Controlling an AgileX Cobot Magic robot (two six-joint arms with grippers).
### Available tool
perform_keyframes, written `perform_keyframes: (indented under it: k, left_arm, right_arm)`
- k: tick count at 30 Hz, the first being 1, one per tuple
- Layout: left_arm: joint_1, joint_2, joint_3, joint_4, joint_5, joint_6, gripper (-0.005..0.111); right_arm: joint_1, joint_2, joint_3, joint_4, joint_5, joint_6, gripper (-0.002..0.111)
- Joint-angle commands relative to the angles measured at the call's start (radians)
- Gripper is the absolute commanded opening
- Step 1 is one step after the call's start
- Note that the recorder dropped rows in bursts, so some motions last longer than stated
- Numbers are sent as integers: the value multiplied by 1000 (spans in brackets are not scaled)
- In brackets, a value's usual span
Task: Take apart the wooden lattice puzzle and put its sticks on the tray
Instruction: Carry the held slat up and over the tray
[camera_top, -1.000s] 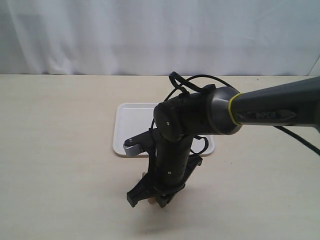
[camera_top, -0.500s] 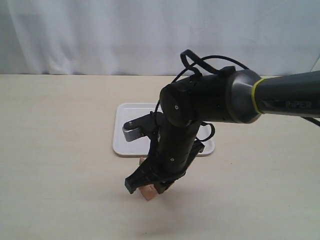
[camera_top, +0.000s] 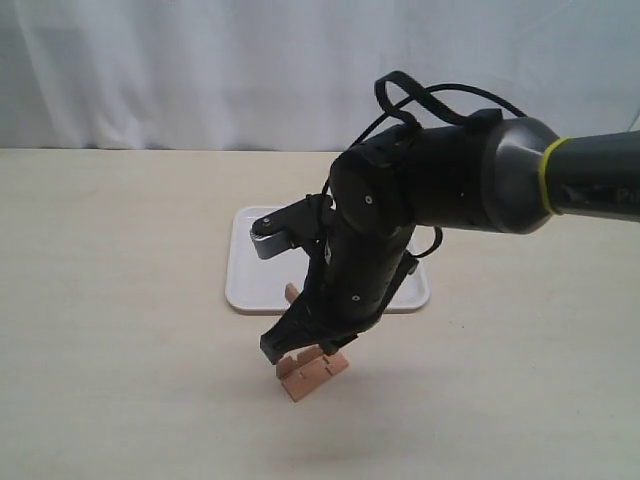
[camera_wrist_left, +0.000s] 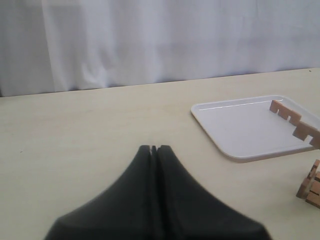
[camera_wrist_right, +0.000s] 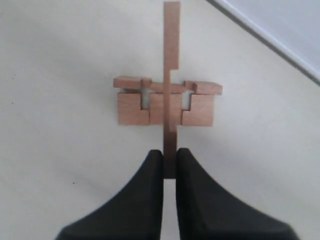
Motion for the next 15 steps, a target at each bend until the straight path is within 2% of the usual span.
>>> perform_keyframes:
  k: [1, 5, 11, 15]
  left_arm:
    - [1, 0, 2, -1, -12, -3, 0]
    - [1, 0, 2, -1, -12, -3, 0]
    - [1, 0, 2, -1, -12, -3, 0]
    - [1, 0, 2, -1, -12, -3, 0]
  right_arm:
    - [-11, -10, -32, -70, -18, 48, 4]
    - [-57, -2, -88, -49, -20, 65, 4]
    - [-143, 55, -202, -22, 89, 65, 4]
    - [-164, 103, -282, -20, 120, 65, 4]
